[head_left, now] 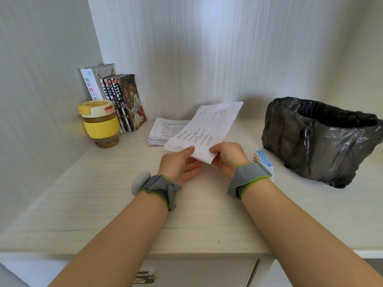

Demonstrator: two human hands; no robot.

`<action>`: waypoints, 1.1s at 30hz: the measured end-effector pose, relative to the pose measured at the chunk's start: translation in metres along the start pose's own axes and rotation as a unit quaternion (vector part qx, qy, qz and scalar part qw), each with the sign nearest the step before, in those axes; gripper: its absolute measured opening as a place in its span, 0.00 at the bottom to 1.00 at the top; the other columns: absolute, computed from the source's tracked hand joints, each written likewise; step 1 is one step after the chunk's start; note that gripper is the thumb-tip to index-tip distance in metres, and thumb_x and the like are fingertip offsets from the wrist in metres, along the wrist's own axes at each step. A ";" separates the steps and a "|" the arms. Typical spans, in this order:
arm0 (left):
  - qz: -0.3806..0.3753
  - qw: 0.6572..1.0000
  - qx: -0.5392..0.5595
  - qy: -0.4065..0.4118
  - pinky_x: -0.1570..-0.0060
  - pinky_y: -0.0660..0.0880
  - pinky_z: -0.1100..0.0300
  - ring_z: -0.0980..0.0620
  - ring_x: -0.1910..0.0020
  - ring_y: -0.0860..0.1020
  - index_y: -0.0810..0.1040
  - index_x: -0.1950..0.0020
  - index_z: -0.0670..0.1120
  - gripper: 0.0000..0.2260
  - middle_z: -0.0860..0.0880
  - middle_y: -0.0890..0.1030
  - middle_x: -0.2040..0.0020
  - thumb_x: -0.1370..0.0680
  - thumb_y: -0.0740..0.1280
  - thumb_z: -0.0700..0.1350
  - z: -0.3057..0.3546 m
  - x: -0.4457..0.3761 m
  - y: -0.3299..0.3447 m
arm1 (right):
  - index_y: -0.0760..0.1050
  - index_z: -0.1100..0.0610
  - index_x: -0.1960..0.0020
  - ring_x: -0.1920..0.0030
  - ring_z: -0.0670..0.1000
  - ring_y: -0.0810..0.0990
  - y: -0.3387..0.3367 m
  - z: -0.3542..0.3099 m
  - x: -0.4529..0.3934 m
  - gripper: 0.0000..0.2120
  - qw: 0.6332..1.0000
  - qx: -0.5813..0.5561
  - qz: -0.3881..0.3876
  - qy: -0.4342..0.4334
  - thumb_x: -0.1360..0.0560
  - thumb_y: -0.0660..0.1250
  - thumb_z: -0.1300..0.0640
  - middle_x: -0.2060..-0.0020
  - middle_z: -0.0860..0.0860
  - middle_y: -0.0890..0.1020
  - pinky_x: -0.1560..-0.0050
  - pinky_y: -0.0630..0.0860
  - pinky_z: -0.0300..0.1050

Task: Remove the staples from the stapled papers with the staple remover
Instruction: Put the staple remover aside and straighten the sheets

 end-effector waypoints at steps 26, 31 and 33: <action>0.197 0.930 -0.301 0.072 0.87 0.62 0.71 0.53 0.85 0.71 0.73 0.41 0.39 0.11 0.45 0.72 0.70 0.23 0.60 0.36 0.062 -0.066 -0.083 | 0.66 0.63 0.65 0.87 0.43 0.72 -0.004 0.017 -0.064 0.12 0.997 0.028 0.034 0.065 0.24 0.55 0.70 0.78 0.55 0.75 0.85 0.68 0.31; 0.230 0.942 -0.230 0.087 0.79 0.68 0.62 0.49 0.80 0.71 0.73 0.47 0.39 0.06 0.44 0.72 0.71 0.22 0.61 0.40 0.064 -0.072 -0.091 | 0.66 0.63 0.64 0.86 0.44 0.73 0.005 0.020 -0.071 0.11 0.996 -0.030 0.026 0.076 0.23 0.56 0.70 0.79 0.56 0.76 0.84 0.70 0.33; 0.242 0.948 -0.183 0.093 0.86 0.66 0.68 0.55 0.87 0.70 0.71 0.55 0.41 0.04 0.44 0.73 0.72 0.22 0.62 0.41 0.062 -0.073 -0.095 | 0.66 0.64 0.63 0.80 0.48 0.77 0.009 0.021 -0.074 0.10 0.995 -0.052 0.025 0.085 0.23 0.56 0.71 0.76 0.57 0.77 0.79 0.74 0.35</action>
Point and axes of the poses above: each hand's wrist, its own x-axis away from the middle knuckle, its own y-axis out of the palm, z = x × y, the point moved 10 cm from there along -x, towards the middle knuckle
